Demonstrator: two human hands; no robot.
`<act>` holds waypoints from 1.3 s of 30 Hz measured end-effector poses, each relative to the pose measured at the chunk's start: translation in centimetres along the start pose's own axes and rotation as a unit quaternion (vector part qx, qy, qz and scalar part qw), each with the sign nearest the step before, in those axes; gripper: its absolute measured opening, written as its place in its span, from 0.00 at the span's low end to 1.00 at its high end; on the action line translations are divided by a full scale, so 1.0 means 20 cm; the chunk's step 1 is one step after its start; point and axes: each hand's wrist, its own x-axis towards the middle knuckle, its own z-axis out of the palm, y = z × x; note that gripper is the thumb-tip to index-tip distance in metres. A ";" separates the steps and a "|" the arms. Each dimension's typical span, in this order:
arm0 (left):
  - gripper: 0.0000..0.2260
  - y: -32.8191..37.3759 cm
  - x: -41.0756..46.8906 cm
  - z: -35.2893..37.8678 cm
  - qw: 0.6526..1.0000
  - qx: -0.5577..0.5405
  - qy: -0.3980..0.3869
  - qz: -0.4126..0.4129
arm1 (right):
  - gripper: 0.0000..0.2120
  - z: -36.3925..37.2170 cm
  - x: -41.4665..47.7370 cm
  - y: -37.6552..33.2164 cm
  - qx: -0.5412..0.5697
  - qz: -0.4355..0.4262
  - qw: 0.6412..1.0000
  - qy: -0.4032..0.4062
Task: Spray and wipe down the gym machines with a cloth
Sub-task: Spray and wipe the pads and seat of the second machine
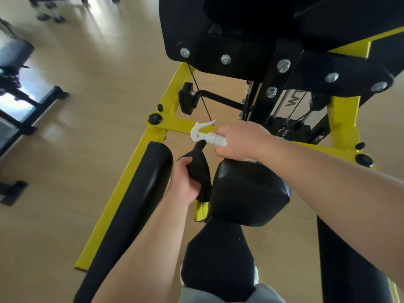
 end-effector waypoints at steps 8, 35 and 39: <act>0.08 -0.03 -0.17 -0.04 0.991 0.130 0.032 -0.005 | 0.16 -0.14 -0.17 -0.19 -0.146 -0.029 0.987 0.062; 0.11 -0.55 -0.73 -0.41 0.858 0.455 0.082 0.223 | 0.10 0.27 -1.23 -0.32 -0.026 0.026 0.999 0.022; 0.11 -0.71 -0.84 -0.52 0.875 0.432 0.066 0.206 | 0.10 0.43 -1.39 -0.31 -0.004 0.039 0.999 -0.006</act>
